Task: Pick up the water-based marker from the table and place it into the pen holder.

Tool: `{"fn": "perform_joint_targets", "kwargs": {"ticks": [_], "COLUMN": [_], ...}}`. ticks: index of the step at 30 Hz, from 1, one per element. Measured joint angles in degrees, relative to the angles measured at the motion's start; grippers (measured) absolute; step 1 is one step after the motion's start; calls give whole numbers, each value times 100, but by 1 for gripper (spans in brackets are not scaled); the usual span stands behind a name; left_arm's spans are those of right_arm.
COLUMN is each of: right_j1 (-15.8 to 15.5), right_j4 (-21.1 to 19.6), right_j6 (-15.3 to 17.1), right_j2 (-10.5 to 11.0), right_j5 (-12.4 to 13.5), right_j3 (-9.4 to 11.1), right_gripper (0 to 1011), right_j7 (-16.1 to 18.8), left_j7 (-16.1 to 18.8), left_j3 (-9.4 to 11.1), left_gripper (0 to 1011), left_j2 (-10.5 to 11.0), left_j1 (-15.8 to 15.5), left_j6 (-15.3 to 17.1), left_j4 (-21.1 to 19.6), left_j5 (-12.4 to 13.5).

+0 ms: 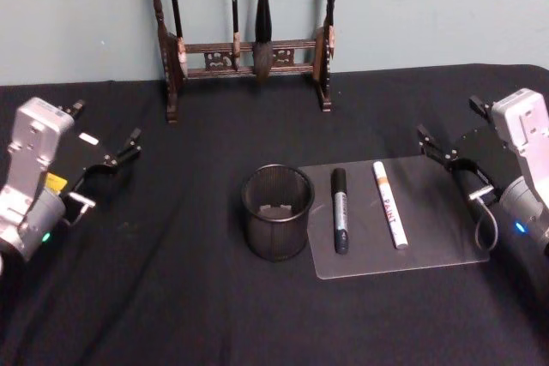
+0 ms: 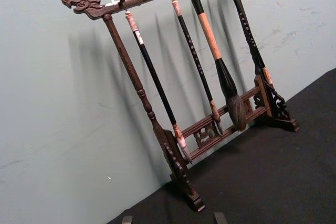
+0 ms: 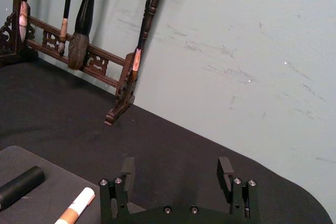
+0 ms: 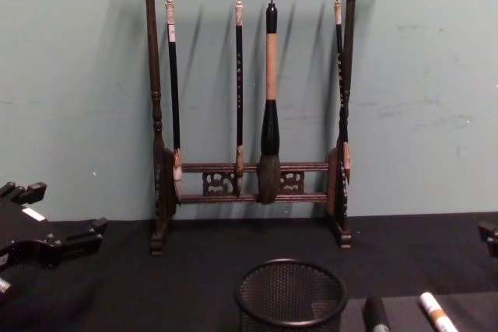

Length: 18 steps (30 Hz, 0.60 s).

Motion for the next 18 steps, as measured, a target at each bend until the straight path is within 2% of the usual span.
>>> {"fn": "perform_joint_targets", "kwargs": {"ticks": [18], "right_j1": [0], "right_j4": [0], "right_j6": [0], "right_j2": [0], "right_j5": [0], "right_j3": [0], "right_gripper": [1000], "right_j7": [0], "left_j7": [0], "left_j3": [0], "left_gripper": [1001], "left_j2": [0], "left_j1": [0], "left_j6": [0], "left_j4": [0], "left_j5": [0]}}
